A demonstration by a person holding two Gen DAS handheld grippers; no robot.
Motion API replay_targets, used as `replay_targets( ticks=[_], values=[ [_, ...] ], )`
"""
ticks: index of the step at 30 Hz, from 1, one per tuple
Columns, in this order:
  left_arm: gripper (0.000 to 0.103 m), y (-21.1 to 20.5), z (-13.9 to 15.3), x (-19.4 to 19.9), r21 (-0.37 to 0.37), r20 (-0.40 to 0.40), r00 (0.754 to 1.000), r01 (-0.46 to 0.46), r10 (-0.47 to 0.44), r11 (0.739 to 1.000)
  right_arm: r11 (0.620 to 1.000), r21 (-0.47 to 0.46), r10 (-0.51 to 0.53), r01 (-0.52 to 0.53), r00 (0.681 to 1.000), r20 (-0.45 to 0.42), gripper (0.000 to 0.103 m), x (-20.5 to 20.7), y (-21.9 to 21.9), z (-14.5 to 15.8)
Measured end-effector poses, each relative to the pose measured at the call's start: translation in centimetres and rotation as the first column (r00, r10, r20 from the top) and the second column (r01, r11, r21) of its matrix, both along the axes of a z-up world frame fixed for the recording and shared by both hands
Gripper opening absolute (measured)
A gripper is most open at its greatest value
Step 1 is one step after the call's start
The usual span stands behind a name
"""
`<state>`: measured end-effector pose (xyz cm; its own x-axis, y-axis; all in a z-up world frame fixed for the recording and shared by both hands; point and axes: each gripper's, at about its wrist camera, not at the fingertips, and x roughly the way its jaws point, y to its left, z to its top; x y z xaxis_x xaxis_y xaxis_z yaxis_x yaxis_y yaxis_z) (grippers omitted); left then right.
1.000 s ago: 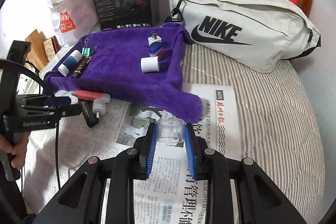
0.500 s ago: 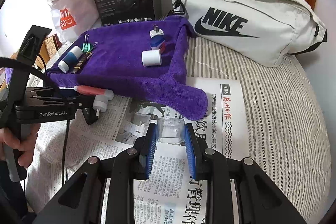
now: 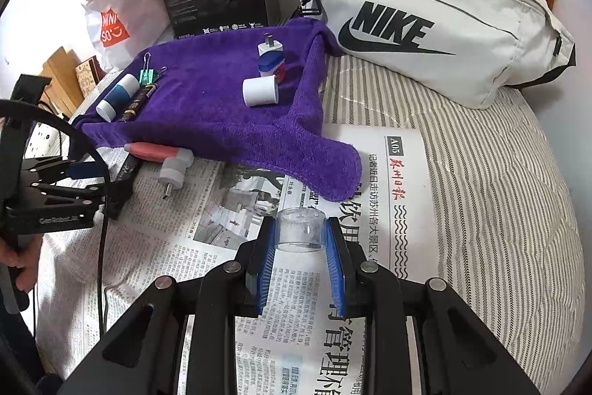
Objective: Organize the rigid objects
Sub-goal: 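Lower the left gripper onto the black Horizon tube and close it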
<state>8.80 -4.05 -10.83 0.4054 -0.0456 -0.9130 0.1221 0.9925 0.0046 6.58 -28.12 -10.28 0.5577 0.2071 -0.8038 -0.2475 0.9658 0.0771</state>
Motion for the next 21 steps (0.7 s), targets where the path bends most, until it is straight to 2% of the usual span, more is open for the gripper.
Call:
replay_targets(
  ticks=[5,8,9,10,21],
  values=[
    [0.056,-0.9,-0.3,-0.1,0.017,0.034,0.998,0.048,-0.049,0.999,1.000,0.001,0.010,-0.010,1.000,-0.007,0.027,0.2,0.5,-0.3],
    [0.040,-1.4,-0.2,-0.1,0.005,0.058,0.996,0.070,-0.070,0.998,1.000,-0.001,0.020,-0.020,1.000,-0.009,0.027,0.2,0.9,-0.4],
    [0.028,-1.5,-0.2,0.0,0.005,0.067,0.995,0.070,-0.070,0.998,1.000,-0.002,0.023,-0.023,1.000,-0.010,0.027,0.2,1.0,-0.4],
    [0.023,-1.6,-0.2,0.0,0.007,0.069,0.995,0.077,-0.078,0.997,1.000,-0.003,0.024,-0.024,1.000,-0.011,0.027,0.2,1.0,-0.4],
    [0.023,-1.7,0.1,-0.6,0.031,0.079,0.990,0.112,-0.114,0.993,1.000,0.008,0.021,-0.021,1.000,-0.014,0.027,0.3,1.2,-0.6]
  ],
)
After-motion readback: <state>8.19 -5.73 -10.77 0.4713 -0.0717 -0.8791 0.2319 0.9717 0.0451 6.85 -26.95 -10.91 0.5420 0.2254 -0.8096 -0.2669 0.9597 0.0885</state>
